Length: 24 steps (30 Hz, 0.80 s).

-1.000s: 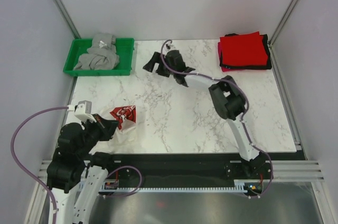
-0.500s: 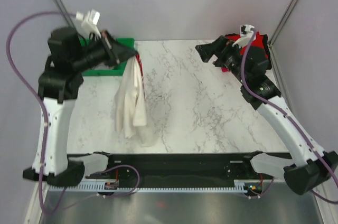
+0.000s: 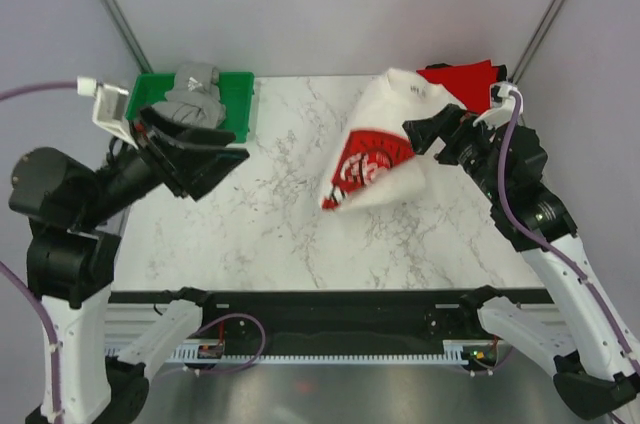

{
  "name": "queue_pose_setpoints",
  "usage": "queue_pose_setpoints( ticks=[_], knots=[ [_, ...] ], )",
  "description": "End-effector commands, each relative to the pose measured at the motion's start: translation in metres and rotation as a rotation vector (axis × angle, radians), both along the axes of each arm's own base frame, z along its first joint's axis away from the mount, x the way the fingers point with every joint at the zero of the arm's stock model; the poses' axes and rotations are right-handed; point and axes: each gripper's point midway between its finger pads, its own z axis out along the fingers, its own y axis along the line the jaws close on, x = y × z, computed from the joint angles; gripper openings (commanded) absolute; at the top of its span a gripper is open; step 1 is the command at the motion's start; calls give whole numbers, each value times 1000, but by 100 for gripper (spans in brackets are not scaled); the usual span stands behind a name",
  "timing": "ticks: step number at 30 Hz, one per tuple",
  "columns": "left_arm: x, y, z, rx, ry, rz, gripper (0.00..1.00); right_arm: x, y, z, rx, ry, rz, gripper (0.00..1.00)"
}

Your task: Fold and stack the t-shirts

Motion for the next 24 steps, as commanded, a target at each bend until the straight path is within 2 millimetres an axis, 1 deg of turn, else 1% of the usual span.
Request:
queue_pose_setpoints(
  ticks=[1, 2, 3, 4, 5, 6, 7, 8, 9, 10, 11, 12, 13, 14, 15, 16, 17, 18, 19, 20, 22, 23, 24],
  knots=[
    [58, 23, -119, 185, 283, 234, 83, -16, -22, -5, -52, 23, -66, 98],
    [69, 30, -158, 232, 395, 290, 85, -19, -25, -9, -60, 30, -73, 98],
    [76, 40, -182, 262, 465, 353, 87, -19, -30, -15, -68, 41, -97, 98],
    [73, 38, -199, 273, 507, 339, 87, -25, -34, -19, -70, 52, -106, 98],
    [69, 34, -222, 274, 544, 307, 86, -25, -34, -33, -83, 81, -109, 98],
    [62, 26, -227, 254, 550, 252, 86, -26, -35, -40, -89, 98, -109, 98],
    [60, 25, -233, 244, 552, 240, 85, -28, -34, -53, -88, 138, -106, 98],
    [54, 26, -243, 241, 550, 242, 85, -28, -33, -77, -105, 199, -103, 98],
    [55, 30, -250, 252, 548, 269, 85, -29, -30, -92, -108, 243, -99, 98],
    [54, 33, -255, 267, 544, 281, 85, -28, -24, -117, -124, 325, -74, 98],
    [51, 35, -266, 281, 557, 288, 85, -30, -20, -146, -139, 405, -64, 98],
    [51, 36, -272, 286, 569, 297, 86, -29, -20, -162, -156, 456, -69, 98],
    [51, 36, -277, 289, 585, 295, 86, -30, -20, -187, -195, 538, -81, 98],
    [50, 35, -288, 295, 615, 287, 86, -30, -26, -206, -232, 580, -123, 98],
    [49, 33, -293, 299, 629, 272, 85, -27, -25, -215, -250, 597, -132, 98],
    [49, 34, -298, 310, 627, 272, 85, -26, -23, -231, -285, 639, -130, 98],
    [48, 36, -306, 322, 636, 276, 85, -25, -21, -240, -300, 659, -124, 98],
    [48, 38, -308, 331, 630, 291, 86, -23, -19, -246, -312, 676, -121, 98],
    [45, 40, -308, 335, 609, 299, 86, -22, -14, -258, -337, 708, -109, 98],
    [44, 43, -312, 354, 594, 303, 86, -21, -12, -263, -350, 723, -108, 98],
    [40, 49, -314, 377, 583, 330, 86, -22, -17, -276, -380, 755, -154, 97],
    [40, 51, -311, 377, 577, 342, 87, -27, -24, -288, -392, 782, -187, 96],
    [38, 51, -311, 380, 572, 336, 88, -26, -33, -293, -415, 781, -241, 94]
  ],
)
